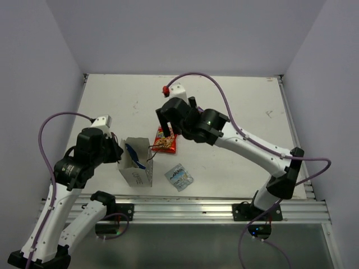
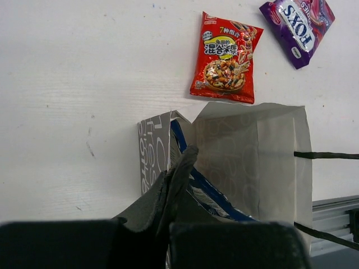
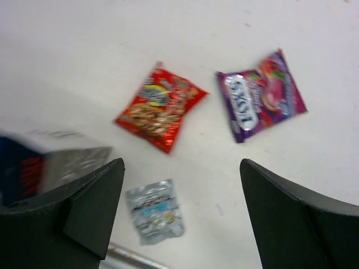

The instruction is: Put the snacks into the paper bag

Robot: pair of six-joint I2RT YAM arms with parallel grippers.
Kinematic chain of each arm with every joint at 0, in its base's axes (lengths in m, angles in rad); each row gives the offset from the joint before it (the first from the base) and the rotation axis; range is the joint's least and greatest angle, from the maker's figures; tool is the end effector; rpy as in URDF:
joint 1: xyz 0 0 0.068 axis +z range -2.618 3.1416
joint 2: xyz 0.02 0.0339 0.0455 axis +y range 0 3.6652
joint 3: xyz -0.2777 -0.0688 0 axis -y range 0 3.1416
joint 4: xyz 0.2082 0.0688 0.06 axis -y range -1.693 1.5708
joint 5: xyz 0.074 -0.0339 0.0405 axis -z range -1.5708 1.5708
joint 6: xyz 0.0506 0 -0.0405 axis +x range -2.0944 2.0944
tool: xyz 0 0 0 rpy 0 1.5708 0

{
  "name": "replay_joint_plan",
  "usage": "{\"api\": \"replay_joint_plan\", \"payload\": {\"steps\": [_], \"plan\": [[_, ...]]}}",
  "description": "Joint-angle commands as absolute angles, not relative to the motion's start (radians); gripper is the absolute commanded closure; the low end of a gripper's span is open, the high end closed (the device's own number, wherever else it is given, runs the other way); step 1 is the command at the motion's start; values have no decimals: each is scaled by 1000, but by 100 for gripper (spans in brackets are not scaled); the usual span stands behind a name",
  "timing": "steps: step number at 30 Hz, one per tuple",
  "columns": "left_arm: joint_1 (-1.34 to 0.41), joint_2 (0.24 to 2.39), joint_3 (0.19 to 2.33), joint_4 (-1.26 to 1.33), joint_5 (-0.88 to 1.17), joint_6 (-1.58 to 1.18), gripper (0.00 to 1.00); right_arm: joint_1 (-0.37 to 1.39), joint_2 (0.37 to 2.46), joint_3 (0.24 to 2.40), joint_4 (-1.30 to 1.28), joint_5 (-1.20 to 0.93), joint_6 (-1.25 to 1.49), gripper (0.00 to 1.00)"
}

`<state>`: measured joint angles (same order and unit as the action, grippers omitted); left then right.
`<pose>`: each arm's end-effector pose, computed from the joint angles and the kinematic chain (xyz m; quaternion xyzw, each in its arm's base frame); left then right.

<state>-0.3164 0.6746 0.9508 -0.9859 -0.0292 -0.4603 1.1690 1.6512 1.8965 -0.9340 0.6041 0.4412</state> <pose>0.0780 -0.0240 0.3203 -0.0714 0.9059 -0.1457 0.3913 0.1512 0.2823 0.4256 -0.1886 0.8520 0.1074 0.4764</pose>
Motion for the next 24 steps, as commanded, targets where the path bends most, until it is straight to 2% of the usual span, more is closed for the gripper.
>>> {"api": "replay_joint_plan", "payload": {"steps": [1, 5, 11, 15, 24], "plan": [[-316, 657, 962, -979, -18, -451, 100, 962, 1609, 1694, -777, 569, 377, 12], [-316, 650, 966, -992, -26, -457, 100, 798, 1685, 1637, -707, 565, 289, 11], [-316, 655, 977, -1005, -31, -468, 100, 686, 1851, 1684, -641, 497, 218, 10], [-316, 657, 983, -1015, -40, -476, 100, 661, 1974, 1706, -641, 420, 221, 11], [-316, 669, 989, -1023, -58, -485, 100, 654, 2112, 1631, -614, 377, 232, 13]]}}
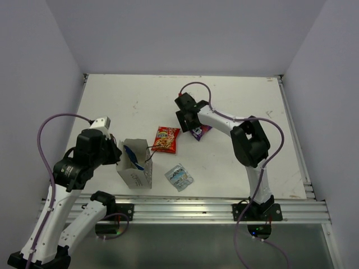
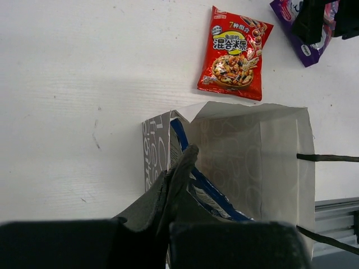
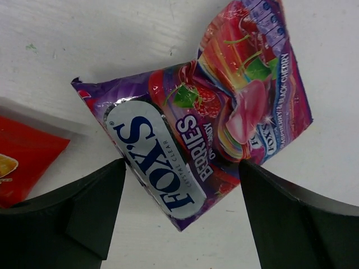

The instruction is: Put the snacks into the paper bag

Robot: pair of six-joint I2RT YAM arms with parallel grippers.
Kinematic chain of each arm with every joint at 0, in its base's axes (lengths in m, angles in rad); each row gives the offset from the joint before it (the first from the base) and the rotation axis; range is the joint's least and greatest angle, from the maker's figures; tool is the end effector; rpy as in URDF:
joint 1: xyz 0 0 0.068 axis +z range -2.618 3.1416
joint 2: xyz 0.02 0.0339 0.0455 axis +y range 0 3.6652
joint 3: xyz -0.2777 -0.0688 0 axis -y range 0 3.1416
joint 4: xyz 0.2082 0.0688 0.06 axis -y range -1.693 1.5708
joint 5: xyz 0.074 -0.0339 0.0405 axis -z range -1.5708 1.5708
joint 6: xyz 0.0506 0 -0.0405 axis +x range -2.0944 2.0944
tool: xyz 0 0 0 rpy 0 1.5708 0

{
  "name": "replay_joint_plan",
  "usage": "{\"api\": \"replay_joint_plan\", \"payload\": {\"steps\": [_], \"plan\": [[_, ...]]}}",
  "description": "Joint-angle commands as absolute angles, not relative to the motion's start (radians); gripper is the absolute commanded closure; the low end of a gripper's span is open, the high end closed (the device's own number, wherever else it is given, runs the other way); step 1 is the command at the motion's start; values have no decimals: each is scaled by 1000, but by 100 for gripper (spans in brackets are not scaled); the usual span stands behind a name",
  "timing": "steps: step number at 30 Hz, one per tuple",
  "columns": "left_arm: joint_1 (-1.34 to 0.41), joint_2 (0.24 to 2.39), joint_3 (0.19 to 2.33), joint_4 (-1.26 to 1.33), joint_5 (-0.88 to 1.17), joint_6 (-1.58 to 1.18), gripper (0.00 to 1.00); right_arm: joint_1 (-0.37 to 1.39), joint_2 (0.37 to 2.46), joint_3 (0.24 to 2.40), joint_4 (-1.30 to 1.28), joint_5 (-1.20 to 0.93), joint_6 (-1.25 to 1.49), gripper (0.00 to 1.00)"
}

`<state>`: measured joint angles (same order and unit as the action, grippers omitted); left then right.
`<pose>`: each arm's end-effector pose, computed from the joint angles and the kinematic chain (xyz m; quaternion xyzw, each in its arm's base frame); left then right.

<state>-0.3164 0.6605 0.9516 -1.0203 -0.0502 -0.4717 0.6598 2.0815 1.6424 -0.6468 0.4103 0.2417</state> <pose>0.0728 -0.0212 0.3181 -0.0810 0.9089 -0.1356 0.3859 0.3488 0.2451 0.2150 -0.1494 0.9399 -0.0756 0.2977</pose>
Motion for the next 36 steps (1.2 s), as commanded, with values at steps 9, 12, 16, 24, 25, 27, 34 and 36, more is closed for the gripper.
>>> {"api": "replay_joint_plan", "payload": {"steps": [9, 12, 16, 24, 25, 27, 34, 36], "plan": [[-316, 677, 983, -1011, -57, -489, 100, 640, 2129, 1595, -646, 391, 229, 100], [-316, 680, 985, -1008, -51, -489, 100, 644, 2053, 1621, -682, 413, 226, 100], [-316, 678, 983, -1005, -48, -488, 100, 669, 1903, 1765, -802, 358, 222, 100], [-316, 678, 973, -1000, -31, -483, 100, 865, 1876, 2264, -1051, -55, 328, 100], [-316, 678, 973, -1003, -28, -483, 100, 879, 1878, 2313, -1042, -104, 351, 100], [-316, 681, 973, -1005, -26, -480, 100, 920, 1864, 2316, -982, -240, 428, 100], [-316, 670, 973, -1009, -12, -480, 100, 1049, 1876, 2188, -790, -544, 597, 100], [-316, 666, 973, -1011, -12, -482, 100, 1089, 1894, 2168, -758, -581, 632, 100]]}}
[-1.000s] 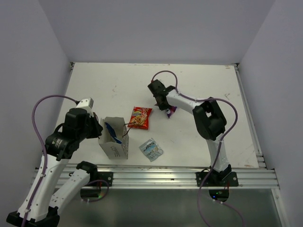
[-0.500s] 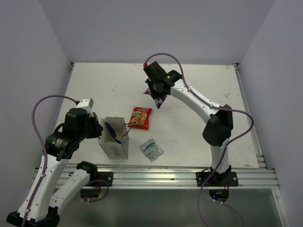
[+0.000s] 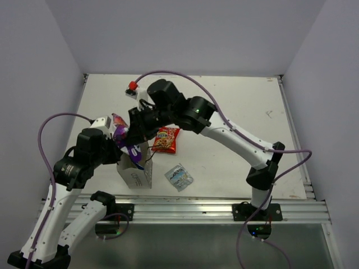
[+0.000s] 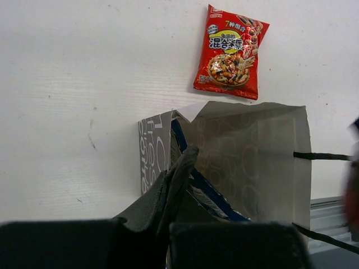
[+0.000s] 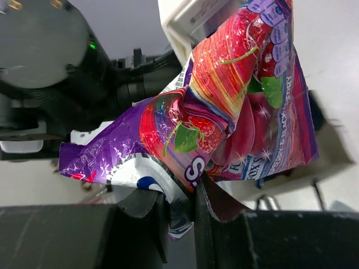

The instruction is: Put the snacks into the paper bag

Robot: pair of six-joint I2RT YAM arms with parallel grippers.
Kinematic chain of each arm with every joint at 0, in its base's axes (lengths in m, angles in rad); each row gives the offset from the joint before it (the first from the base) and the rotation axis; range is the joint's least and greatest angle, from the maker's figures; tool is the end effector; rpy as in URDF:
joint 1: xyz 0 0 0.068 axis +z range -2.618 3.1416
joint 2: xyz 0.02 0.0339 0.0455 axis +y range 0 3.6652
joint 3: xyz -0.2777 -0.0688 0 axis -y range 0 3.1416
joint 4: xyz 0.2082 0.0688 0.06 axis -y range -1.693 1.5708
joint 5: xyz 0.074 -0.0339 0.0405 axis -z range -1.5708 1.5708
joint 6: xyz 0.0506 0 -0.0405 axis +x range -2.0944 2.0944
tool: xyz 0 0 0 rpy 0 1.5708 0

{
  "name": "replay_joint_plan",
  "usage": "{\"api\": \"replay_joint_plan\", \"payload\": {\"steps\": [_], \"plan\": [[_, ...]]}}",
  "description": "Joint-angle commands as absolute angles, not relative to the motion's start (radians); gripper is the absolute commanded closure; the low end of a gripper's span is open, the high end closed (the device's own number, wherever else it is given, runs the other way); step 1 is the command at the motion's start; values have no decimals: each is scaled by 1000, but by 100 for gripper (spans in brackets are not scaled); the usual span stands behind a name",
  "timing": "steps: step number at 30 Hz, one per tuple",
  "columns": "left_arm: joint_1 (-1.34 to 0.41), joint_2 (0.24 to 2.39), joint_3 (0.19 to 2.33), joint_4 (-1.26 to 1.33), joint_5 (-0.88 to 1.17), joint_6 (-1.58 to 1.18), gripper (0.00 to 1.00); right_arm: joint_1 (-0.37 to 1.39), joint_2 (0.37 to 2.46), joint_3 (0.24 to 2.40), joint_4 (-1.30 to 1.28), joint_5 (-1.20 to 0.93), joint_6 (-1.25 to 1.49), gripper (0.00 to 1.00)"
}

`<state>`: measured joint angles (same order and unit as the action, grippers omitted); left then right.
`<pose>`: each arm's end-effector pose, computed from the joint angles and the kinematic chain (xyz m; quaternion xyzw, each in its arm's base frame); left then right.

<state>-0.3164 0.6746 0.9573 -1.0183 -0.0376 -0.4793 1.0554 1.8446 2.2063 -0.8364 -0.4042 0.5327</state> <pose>0.0754 -0.0227 0.3191 -0.0820 0.9103 -0.1413 0.3805 0.1679 0.3368 0.4556 -0.3171 0.7808 0.4841 0.2356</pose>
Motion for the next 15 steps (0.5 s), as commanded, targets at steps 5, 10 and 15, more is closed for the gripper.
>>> {"api": "replay_joint_plan", "payload": {"steps": [5, 10, 15], "plan": [[-316, 649, 973, -1020, -12, -485, 100, 1144, 1913, 2112, -661, -638, 722, 100], [-316, 634, 974, -1029, -14, -488, 100, 1173, 1892, 2085, -684, -627, 745, 100], [-316, 623, 974, -1037, -18, -488, 100, 1177, 1844, 1948, -677, -612, 801, 100]]}}
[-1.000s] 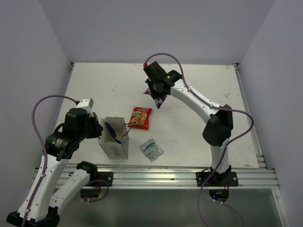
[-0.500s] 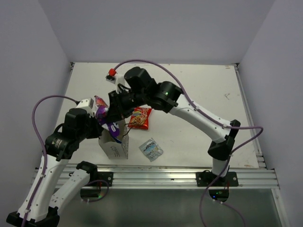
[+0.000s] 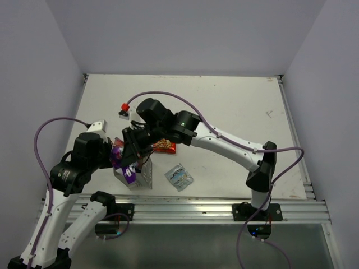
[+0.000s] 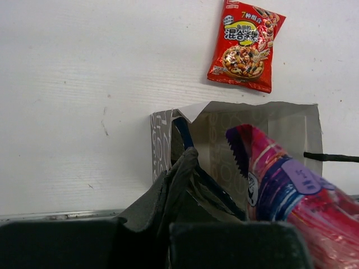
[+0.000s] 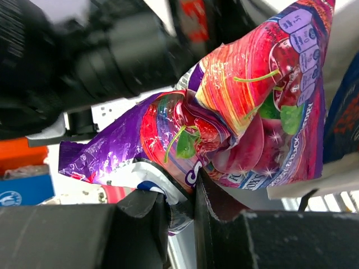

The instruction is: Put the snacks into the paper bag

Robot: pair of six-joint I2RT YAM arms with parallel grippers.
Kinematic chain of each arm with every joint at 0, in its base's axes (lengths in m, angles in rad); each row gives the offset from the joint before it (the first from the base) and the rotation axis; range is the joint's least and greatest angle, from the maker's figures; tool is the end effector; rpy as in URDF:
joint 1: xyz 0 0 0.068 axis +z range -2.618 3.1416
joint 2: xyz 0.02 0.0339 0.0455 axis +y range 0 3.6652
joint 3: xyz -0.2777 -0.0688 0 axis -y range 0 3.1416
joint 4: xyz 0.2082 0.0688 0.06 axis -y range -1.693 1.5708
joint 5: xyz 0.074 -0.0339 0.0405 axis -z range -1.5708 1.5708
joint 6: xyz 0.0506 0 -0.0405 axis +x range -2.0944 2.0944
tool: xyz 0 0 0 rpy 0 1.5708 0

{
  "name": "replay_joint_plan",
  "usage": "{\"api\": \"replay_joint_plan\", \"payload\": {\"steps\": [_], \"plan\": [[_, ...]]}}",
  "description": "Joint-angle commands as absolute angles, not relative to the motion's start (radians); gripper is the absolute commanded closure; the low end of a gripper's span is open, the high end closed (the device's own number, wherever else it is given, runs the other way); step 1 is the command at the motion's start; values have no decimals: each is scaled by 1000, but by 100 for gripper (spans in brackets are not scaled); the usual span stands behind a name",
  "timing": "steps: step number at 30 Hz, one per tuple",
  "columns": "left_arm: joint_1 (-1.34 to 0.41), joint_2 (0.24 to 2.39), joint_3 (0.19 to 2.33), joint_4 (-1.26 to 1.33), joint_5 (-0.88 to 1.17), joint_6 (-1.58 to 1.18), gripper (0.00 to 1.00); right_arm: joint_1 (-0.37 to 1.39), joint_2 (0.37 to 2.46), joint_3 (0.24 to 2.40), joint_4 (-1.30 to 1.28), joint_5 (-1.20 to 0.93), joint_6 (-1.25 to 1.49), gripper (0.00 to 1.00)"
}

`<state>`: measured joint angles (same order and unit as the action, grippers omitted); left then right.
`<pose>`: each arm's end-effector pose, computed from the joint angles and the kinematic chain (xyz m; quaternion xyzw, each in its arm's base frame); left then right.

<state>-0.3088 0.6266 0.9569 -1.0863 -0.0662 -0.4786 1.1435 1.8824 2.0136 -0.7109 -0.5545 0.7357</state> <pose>0.0612 -0.0160 0.3152 -0.0909 0.9132 -0.1238 0.3774 0.1422 0.3765 0.4004 -0.2988 0.8022 0.5113 0.0755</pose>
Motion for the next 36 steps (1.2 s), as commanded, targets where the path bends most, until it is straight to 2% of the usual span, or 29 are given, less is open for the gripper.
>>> {"api": "replay_joint_plan", "payload": {"steps": [1, 6, 15, 23, 36], "plan": [[-316, 623, 976, -1038, -18, -489, 100, 1175, 1830, 1925, -676, -609, 813, 100], [-318, 617, 979, -1048, -21, -482, 100, 1175, 1798, 1824, -675, -572, 833, 100], [-316, 615, 991, -1060, -26, -465, 100, 1173, 1812, 1878, -813, -462, 851, 100], [-316, 612, 989, -1060, -25, -453, 100, 1172, 1850, 2100, -1044, -350, 868, 100], [-316, 597, 979, -1051, -5, -436, 100, 1154, 1963, 2134, -1097, -425, 890, 100]]}}
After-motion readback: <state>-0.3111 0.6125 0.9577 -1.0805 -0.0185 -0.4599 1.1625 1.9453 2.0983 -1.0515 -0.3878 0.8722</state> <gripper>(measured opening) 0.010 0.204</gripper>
